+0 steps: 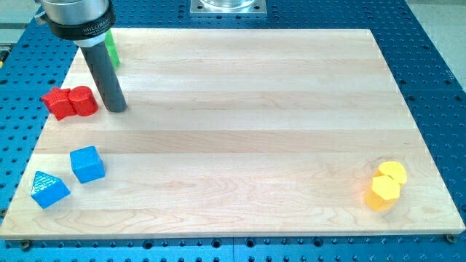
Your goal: Place your arm diagonally top right to the red circle
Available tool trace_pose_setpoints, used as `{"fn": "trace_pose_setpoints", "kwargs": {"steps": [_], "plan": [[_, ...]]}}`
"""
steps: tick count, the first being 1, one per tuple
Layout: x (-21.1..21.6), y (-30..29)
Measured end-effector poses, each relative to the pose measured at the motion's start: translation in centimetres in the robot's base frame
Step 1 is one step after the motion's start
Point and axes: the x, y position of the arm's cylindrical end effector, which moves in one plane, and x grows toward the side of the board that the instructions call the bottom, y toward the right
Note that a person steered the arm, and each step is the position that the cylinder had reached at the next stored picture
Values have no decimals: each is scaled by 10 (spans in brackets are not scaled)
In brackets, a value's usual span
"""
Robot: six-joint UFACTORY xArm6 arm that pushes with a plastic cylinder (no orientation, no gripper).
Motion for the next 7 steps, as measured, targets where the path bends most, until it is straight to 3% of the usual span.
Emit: {"fn": "trace_pose_setpoints", "kwargs": {"steps": [3,7], "plan": [[30,0],[29,21]]}}
